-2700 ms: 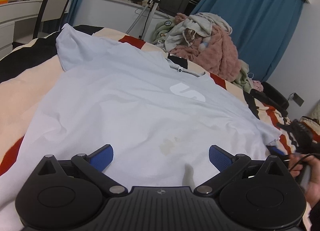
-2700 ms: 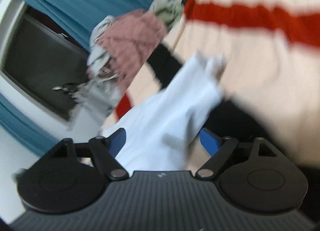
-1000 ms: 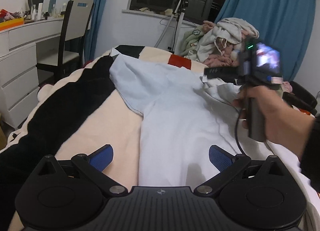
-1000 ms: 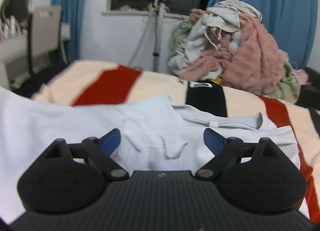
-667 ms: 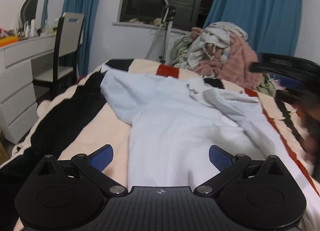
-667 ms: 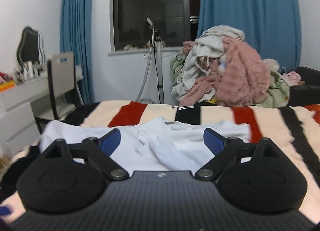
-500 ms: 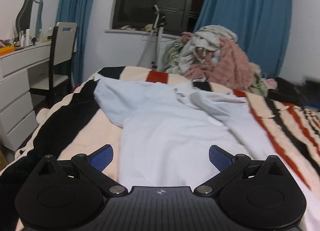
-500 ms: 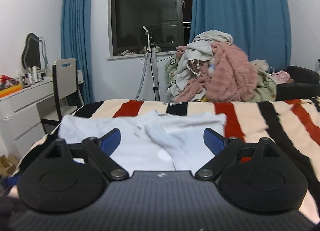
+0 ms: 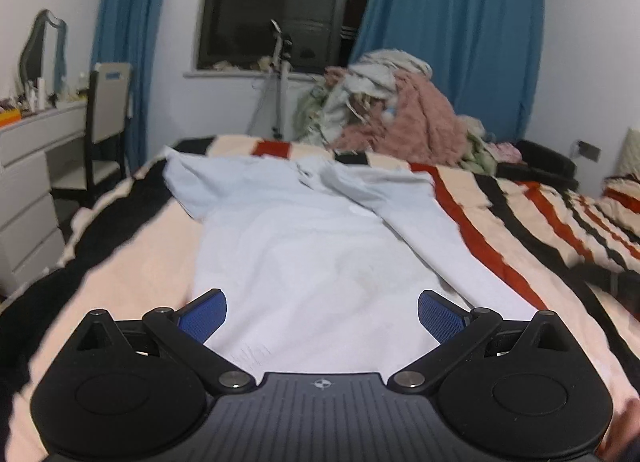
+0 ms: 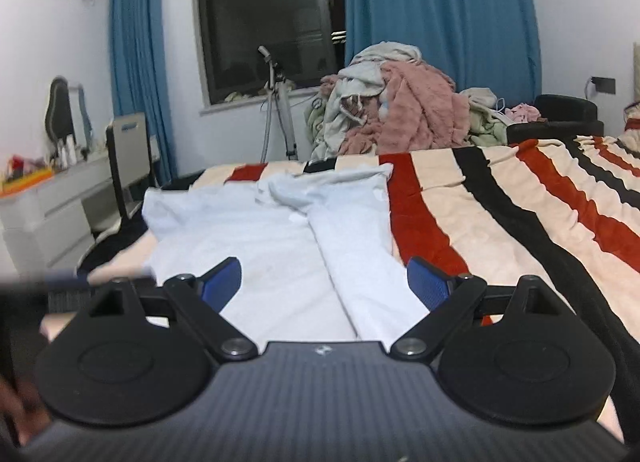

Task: Fold clothes

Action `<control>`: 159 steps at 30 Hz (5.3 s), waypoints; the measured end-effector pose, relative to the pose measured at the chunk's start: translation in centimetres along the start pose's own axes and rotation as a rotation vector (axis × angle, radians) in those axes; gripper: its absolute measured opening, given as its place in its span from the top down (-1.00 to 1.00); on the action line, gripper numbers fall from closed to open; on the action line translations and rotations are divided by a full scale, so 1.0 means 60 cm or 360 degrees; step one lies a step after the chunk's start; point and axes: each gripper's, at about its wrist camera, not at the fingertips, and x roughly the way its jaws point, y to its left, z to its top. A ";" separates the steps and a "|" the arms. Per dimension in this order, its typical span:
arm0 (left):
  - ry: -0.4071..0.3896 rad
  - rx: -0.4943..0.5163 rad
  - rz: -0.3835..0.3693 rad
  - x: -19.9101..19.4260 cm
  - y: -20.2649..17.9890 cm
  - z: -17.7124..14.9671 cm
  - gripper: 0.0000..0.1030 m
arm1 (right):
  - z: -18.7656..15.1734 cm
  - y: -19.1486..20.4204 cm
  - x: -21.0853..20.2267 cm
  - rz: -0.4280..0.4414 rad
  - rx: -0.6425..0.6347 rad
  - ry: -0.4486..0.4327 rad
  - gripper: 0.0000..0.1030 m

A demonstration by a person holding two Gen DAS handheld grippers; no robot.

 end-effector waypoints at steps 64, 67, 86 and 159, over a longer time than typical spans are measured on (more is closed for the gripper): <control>0.0121 0.0014 -0.0140 -0.073 -0.061 -0.023 -0.90 | 0.017 -0.113 -0.018 -0.0004 0.0119 -0.0059 -0.77; 0.0054 0.0080 -0.0125 -0.066 -0.062 0.008 -0.99 | 0.013 -0.104 -0.018 0.0017 0.0101 -0.0063 -0.77; -0.0039 -0.0030 -0.0055 -0.019 0.001 0.003 -0.99 | -0.014 -0.043 -0.006 0.0067 -0.0013 -0.0033 -0.77; 0.0159 0.0524 0.0181 0.750 -0.327 0.341 0.63 | 0.011 -0.188 0.307 -0.0259 0.0512 0.0142 -0.77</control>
